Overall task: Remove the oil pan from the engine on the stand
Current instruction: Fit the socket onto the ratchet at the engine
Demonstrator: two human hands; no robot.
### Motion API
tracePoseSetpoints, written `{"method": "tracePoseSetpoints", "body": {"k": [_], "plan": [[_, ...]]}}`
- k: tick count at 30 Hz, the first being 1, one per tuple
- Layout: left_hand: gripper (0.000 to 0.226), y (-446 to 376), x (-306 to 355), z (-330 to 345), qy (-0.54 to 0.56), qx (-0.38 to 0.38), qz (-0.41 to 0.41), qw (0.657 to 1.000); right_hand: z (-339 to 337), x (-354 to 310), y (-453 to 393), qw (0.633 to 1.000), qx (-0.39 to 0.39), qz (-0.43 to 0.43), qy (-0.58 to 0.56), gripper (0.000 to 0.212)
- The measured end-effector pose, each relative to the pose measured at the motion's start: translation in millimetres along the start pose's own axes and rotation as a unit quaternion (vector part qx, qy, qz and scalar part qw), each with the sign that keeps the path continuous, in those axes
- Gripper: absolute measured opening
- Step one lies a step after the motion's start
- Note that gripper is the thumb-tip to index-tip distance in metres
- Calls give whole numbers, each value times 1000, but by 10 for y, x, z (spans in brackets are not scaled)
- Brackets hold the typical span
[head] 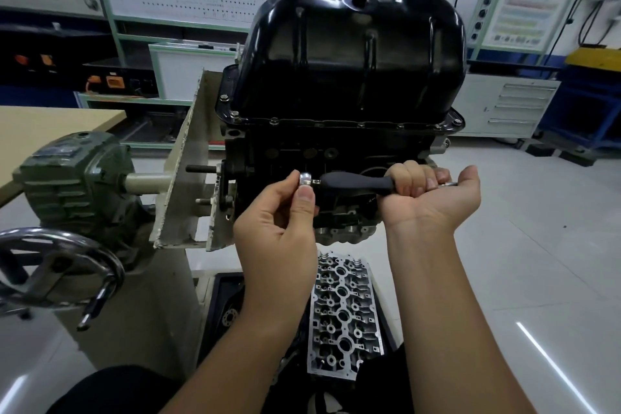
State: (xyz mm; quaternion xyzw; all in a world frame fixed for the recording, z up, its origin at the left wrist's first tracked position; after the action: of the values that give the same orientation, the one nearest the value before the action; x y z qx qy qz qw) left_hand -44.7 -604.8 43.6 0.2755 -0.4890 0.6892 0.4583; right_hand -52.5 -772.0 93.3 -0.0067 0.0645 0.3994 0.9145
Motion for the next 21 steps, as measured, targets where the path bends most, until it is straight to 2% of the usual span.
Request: {"method": "tracePoseSetpoints", "body": {"k": [8,12,15,18,21], "plan": [[23,26,-30,-56,-5,17,8,1000,-34,85,1,999,-30,16,38,51],[14,40,-79,-70,3,21,-6,1000,-17,113,6,997,-51,11,54,53],[10,76,-118,-55,39,27,-19,999,-3,128,22,993,-87,2,84,52],[20,126,-136,-23,98,34,-38,994,23,121,32,988,-122,-1,97,47],[16,73,-93,-36,134,3,-38,990,28,136,38,989,-117,19,83,47]]}}
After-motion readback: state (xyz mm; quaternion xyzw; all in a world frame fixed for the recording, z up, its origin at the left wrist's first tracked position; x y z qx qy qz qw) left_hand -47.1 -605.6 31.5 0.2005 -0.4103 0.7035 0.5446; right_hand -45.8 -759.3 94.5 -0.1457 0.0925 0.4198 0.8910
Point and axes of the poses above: each hand's wrist, its own y-axis away from the middle knuckle, its own z-axis out of the palm, x = y × z, the point moved 2 cm from there along -y, towards the middle knuckle, and after that the axes turned 5 degrees about y, right-handed, at the moved point
